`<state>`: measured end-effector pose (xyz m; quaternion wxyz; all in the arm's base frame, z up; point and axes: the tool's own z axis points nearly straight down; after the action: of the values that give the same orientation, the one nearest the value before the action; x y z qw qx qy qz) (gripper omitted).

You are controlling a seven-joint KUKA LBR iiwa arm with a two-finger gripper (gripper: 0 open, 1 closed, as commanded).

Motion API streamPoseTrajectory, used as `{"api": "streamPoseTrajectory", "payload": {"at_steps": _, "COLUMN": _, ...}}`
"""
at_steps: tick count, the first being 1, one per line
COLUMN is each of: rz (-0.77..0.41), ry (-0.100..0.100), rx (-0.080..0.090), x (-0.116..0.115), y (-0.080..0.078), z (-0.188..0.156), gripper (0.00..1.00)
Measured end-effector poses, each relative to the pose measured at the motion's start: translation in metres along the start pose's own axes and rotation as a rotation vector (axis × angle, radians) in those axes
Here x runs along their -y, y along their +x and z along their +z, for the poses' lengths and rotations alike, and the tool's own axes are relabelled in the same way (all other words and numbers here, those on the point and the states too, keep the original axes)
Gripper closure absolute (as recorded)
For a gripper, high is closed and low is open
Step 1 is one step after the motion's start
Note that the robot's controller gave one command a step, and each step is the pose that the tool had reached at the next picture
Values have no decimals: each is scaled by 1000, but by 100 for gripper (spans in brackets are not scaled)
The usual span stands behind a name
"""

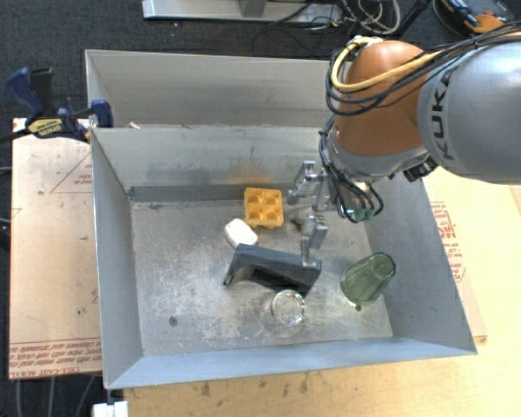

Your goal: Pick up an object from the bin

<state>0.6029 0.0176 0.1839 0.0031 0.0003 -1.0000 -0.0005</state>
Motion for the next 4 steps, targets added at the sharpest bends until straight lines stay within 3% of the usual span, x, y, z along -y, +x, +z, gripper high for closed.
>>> {"api": "streamPoseTrajectory", "payload": {"at_steps": 1, "rz": 0, "ry": 0, "rx": 8, "x": 0, "y": -2, "z": -4, "gripper": 0}}
{"api": "streamPoseTrajectory", "payload": {"at_steps": 2, "rz": 51, "ry": -1, "rx": 15, "x": -7, "y": 1, "z": 40, "gripper": 0}}
{"api": "streamPoseTrajectory", "payload": {"at_steps": 3, "rz": 37, "ry": 0, "rx": 19, "x": 7, "y": 19, "z": 85, "gripper": 100}}
{"api": "streamPoseTrajectory", "payload": {"at_steps": 4, "rz": 38, "ry": 0, "rx": 19, "x": 6, "y": 19, "z": 85, "gripper": 100}}
